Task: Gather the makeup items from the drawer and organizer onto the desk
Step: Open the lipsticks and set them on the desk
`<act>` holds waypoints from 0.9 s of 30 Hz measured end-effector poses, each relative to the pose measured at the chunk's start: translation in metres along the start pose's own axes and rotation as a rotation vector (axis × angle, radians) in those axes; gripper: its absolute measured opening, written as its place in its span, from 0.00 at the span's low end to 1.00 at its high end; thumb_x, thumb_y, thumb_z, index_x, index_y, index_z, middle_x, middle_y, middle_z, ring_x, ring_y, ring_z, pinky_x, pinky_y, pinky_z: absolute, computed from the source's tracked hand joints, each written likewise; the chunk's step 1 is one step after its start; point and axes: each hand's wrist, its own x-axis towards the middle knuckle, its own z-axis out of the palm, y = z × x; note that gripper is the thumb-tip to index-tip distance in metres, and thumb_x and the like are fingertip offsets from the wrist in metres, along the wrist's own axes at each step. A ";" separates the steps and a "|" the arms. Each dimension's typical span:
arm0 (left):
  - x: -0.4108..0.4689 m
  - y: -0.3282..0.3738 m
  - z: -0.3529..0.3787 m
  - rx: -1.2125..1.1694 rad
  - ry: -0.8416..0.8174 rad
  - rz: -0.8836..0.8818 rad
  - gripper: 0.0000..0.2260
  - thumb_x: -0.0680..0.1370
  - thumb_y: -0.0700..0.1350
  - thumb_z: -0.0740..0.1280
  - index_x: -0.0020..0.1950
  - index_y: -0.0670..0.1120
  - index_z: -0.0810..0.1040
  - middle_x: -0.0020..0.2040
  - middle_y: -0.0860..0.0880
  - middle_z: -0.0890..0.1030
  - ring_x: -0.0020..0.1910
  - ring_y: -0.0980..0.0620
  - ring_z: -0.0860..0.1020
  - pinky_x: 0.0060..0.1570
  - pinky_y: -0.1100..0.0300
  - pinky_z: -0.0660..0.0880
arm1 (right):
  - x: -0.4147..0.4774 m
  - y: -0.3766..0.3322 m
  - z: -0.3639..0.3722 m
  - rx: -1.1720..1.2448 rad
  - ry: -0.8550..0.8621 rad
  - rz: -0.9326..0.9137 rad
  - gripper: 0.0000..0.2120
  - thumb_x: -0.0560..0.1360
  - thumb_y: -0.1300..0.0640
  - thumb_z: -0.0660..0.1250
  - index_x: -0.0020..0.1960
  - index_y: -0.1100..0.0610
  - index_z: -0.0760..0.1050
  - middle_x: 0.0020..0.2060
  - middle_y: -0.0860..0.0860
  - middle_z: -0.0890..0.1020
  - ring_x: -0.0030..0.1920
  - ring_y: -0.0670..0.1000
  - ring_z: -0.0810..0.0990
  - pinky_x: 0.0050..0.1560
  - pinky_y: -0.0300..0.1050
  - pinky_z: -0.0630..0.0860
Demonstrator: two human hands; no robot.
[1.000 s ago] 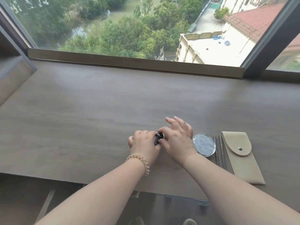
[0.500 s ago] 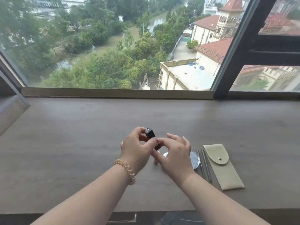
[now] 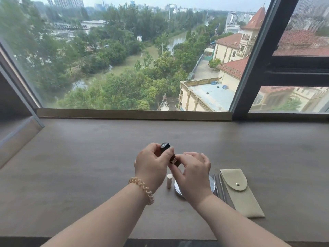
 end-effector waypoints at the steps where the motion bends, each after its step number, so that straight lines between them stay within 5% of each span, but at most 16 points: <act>1: -0.001 0.002 0.002 -0.022 0.017 -0.007 0.09 0.70 0.53 0.71 0.35 0.50 0.78 0.28 0.59 0.80 0.29 0.60 0.76 0.37 0.57 0.72 | 0.001 0.001 -0.001 0.001 0.009 -0.012 0.09 0.70 0.43 0.61 0.41 0.45 0.77 0.35 0.38 0.77 0.50 0.45 0.76 0.62 0.44 0.52; 6: -0.001 0.018 0.008 -0.130 0.097 -0.012 0.06 0.73 0.48 0.70 0.39 0.48 0.79 0.29 0.56 0.79 0.27 0.60 0.75 0.31 0.66 0.71 | 0.014 0.003 -0.006 0.007 0.007 -0.042 0.04 0.70 0.47 0.66 0.42 0.45 0.77 0.35 0.38 0.77 0.51 0.45 0.75 0.62 0.45 0.52; 10: 0.036 0.062 -0.031 -0.443 0.316 -0.058 0.08 0.76 0.49 0.67 0.44 0.45 0.78 0.35 0.52 0.77 0.29 0.58 0.72 0.26 0.69 0.70 | -0.017 0.049 -0.014 -0.022 -0.156 0.133 0.05 0.68 0.48 0.65 0.42 0.46 0.79 0.36 0.39 0.80 0.56 0.49 0.76 0.64 0.49 0.50; 13: 0.060 0.087 -0.065 -0.437 0.228 -0.003 0.06 0.77 0.47 0.67 0.39 0.50 0.76 0.38 0.53 0.78 0.36 0.59 0.75 0.38 0.68 0.71 | -0.035 0.075 -0.026 -0.060 -0.184 0.170 0.06 0.67 0.48 0.66 0.42 0.45 0.79 0.37 0.37 0.78 0.56 0.50 0.76 0.63 0.57 0.56; 17: 0.046 0.063 -0.045 -0.362 0.060 -0.124 0.07 0.76 0.46 0.66 0.39 0.50 0.75 0.37 0.52 0.78 0.40 0.57 0.76 0.42 0.62 0.68 | -0.011 0.058 -0.028 0.059 -0.197 0.195 0.07 0.69 0.45 0.65 0.44 0.43 0.79 0.39 0.34 0.78 0.59 0.45 0.72 0.67 0.50 0.49; 21: 0.013 0.023 -0.005 -0.358 -0.152 -0.203 0.04 0.74 0.35 0.68 0.44 0.43 0.78 0.38 0.48 0.79 0.35 0.60 0.78 0.36 0.70 0.71 | 0.007 0.037 -0.029 0.222 -0.173 0.202 0.05 0.69 0.49 0.72 0.42 0.40 0.78 0.35 0.29 0.78 0.54 0.38 0.71 0.68 0.56 0.57; 24: -0.002 0.002 0.009 -0.398 -0.259 -0.227 0.07 0.71 0.29 0.68 0.45 0.38 0.78 0.39 0.43 0.81 0.35 0.57 0.80 0.38 0.70 0.76 | 0.009 0.031 -0.028 0.308 -0.153 0.221 0.12 0.66 0.51 0.74 0.38 0.35 0.75 0.42 0.21 0.75 0.50 0.38 0.75 0.63 0.59 0.66; 27: -0.008 -0.016 0.009 -0.358 -0.257 -0.257 0.08 0.69 0.29 0.71 0.44 0.39 0.79 0.40 0.43 0.82 0.40 0.50 0.81 0.46 0.60 0.78 | 0.006 0.034 -0.019 0.392 -0.162 0.284 0.07 0.63 0.46 0.71 0.41 0.39 0.78 0.39 0.32 0.81 0.46 0.38 0.78 0.59 0.58 0.71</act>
